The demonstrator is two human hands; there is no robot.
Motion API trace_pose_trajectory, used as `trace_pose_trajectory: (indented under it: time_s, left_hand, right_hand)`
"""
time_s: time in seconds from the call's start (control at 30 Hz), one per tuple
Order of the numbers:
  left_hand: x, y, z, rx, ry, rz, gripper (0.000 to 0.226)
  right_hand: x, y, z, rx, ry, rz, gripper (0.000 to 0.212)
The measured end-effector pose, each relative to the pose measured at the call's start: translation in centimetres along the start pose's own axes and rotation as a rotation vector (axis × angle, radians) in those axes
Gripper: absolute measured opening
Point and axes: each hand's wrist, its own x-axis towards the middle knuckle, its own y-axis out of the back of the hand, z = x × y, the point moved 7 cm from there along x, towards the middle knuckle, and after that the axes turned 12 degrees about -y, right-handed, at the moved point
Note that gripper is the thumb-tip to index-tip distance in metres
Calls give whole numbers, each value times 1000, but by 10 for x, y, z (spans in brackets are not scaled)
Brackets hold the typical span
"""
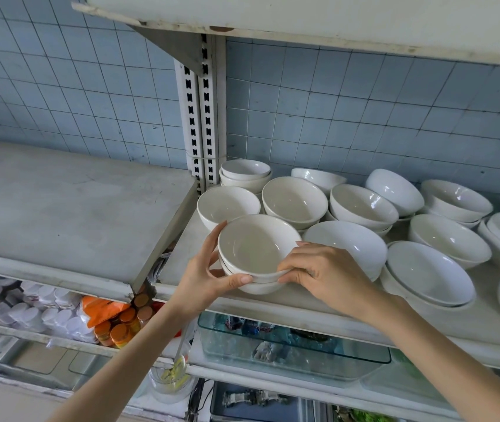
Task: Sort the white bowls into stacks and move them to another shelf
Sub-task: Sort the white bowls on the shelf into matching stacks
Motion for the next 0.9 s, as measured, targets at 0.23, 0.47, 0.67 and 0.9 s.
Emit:
trace_pose_trajectory:
  time_s: [0.23,0.47,0.67,0.9]
  left_hand:
    - [-1,-2,3,-31,19,1,110]
    - [-1,-4,6,-27,-5,-22,104]
    - [0,-4,9,-30,-11,-21,99]
    - [0,-4,10,-5,-40,-16,89]
  right_hand:
    - [12,28,15,377,-198,-54,24]
    - [40,47,62,253,-334,11,13]
    - [60,33,80,89,-415,-89,27]
    - [70,18,84,-75,-529,-202,12]
